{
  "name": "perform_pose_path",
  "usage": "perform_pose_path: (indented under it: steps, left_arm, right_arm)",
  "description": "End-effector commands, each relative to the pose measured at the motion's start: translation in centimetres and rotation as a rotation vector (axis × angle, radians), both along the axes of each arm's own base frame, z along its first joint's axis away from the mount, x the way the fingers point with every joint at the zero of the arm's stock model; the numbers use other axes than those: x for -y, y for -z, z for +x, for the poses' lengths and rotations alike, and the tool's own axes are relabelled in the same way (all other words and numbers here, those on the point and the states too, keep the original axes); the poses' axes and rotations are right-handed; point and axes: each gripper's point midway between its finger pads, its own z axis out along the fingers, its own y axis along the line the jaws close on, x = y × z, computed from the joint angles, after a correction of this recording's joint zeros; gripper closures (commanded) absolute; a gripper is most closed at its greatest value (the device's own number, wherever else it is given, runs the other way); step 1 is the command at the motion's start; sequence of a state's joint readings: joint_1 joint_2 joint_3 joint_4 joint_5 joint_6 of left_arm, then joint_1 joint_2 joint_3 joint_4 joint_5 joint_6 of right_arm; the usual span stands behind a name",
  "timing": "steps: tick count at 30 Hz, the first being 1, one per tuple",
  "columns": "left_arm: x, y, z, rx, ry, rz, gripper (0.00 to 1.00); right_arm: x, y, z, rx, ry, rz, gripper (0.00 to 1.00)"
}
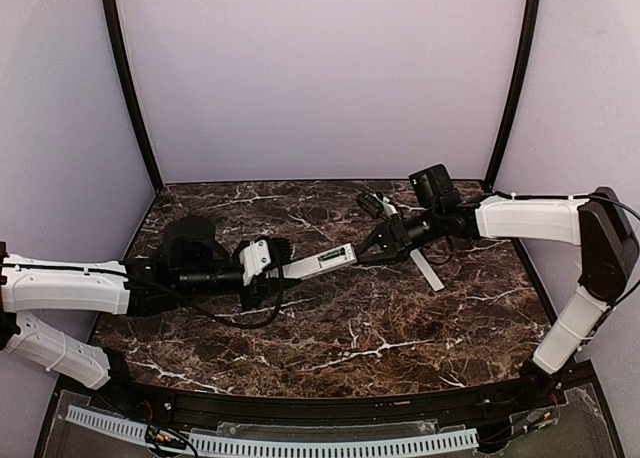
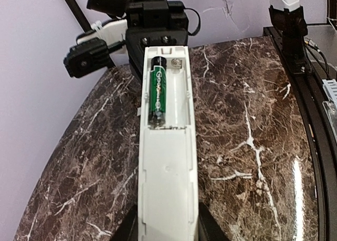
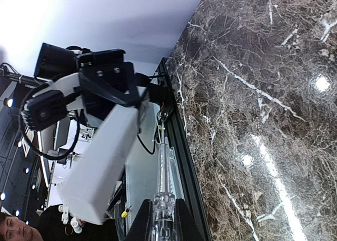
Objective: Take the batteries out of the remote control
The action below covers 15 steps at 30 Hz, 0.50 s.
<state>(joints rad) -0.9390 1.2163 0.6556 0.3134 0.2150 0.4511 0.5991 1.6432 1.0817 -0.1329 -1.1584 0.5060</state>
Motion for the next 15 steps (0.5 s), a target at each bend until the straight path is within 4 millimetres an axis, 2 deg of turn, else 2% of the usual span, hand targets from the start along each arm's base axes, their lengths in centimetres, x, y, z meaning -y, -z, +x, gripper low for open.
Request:
perform_pose_path:
  steps: [1,10,15]
  left_arm:
    - [1.0,-4.8,1.0,0.102,-0.011,-0.116,1.00]
    - [1.2,-3.8,1.3,0.088,-0.019,-0.077,1.00]
    - [1.3,-3.6,1.7,0.077,-0.035,-0.066,1.00]
  right_arm:
    - [0.8,-0.8,1.3,0.069,0.076,-0.055,1.00]
    - [3.5,-2.5,4.1,0.187,0.250,-0.168,1.00]
    - [5.2,-3.2,4.9,0.242,0.339,-0.245,1.00]
